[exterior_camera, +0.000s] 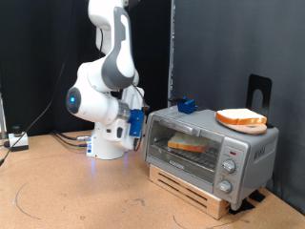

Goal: Make a piece of toast with the oven

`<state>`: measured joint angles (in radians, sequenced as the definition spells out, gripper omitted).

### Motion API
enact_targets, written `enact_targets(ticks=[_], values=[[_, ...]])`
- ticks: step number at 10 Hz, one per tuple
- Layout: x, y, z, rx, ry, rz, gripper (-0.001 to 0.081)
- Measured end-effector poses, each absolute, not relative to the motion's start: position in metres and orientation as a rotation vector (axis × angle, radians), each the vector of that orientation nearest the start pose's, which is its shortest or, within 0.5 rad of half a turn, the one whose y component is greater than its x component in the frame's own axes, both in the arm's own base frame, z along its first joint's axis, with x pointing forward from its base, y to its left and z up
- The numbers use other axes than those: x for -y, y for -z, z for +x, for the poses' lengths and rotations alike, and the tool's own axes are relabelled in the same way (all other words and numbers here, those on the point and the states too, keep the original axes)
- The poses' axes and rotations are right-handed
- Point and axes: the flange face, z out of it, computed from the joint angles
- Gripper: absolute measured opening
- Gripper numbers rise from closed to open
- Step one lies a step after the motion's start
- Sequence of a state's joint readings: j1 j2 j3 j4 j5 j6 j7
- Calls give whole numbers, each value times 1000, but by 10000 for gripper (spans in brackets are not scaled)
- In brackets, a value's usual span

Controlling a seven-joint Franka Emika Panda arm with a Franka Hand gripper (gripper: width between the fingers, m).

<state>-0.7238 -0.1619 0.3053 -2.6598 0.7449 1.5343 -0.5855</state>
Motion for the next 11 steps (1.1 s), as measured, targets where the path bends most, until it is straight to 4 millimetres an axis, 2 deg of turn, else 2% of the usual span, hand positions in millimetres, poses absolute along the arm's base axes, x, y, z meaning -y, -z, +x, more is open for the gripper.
enact_targets(ticks=[2, 4, 6, 11], values=[[87, -280, 311, -285, -557, -2085, 807], [85, -281, 310, -275, -574, -2060, 807], [94, -285, 327, -292, -551, -1971, 807], [135, -280, 379, -387, -534, -1877, 807]])
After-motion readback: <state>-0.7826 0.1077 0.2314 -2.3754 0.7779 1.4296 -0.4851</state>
